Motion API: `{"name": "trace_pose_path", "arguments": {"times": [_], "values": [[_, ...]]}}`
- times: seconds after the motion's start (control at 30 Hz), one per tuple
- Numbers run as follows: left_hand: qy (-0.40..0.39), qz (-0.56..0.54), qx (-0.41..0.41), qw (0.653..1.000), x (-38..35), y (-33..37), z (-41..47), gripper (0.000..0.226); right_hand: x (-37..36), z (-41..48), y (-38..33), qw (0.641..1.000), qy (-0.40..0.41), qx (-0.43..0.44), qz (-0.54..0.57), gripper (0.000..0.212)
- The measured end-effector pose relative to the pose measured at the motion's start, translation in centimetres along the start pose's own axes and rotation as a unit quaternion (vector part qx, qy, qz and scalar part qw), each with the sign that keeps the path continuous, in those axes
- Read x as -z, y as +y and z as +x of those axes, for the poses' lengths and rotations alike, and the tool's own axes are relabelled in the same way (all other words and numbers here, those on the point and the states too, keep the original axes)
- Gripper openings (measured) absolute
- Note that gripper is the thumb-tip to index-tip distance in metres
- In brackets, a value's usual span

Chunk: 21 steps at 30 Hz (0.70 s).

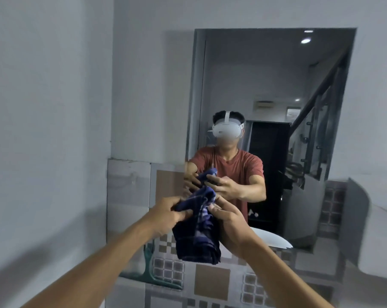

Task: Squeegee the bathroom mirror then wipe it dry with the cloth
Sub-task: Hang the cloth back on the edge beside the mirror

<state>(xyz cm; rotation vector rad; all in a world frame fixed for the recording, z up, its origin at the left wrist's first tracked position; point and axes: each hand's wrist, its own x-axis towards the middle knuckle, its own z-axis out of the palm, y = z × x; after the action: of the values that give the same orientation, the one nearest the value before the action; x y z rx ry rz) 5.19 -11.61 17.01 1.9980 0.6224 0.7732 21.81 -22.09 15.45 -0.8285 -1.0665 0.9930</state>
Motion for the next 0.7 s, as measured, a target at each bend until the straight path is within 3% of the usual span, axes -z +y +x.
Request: {"name": "trace_pose_path", "arguments": {"times": [0.1,0.3,0.4,0.47,0.57,0.7], "values": [[0.059,0.040,-0.016,0.997,0.9,1.0,-0.6,0.017,-0.8,-0.6,-1.1,0.999,0.019,-0.041,0.003,0.042],[0.153,0.099,-0.046,0.982,3.2,3.4,-1.4,0.009,-2.5,-1.3,-3.2,0.998,0.012,-0.059,-0.027,0.048],[0.171,0.107,-0.052,0.978,4.4,4.2,-1.6,0.009,-4.3,-0.3,-3.0,0.980,0.008,0.059,-0.189,0.034],[0.184,0.108,-0.053,0.976,5.3,4.4,-1.7,0.014,-5.4,1.2,-2.5,0.950,0.053,0.129,-0.281,0.040],[0.196,0.092,-0.052,0.975,7.2,4.0,-1.7,0.013,-6.7,3.6,-1.9,0.912,0.085,0.167,-0.364,0.050],[0.216,0.074,-0.047,0.972,10.2,2.0,-1.3,0.015,-8.4,6.7,-0.9,0.877,0.071,0.209,-0.427,0.060]]}}
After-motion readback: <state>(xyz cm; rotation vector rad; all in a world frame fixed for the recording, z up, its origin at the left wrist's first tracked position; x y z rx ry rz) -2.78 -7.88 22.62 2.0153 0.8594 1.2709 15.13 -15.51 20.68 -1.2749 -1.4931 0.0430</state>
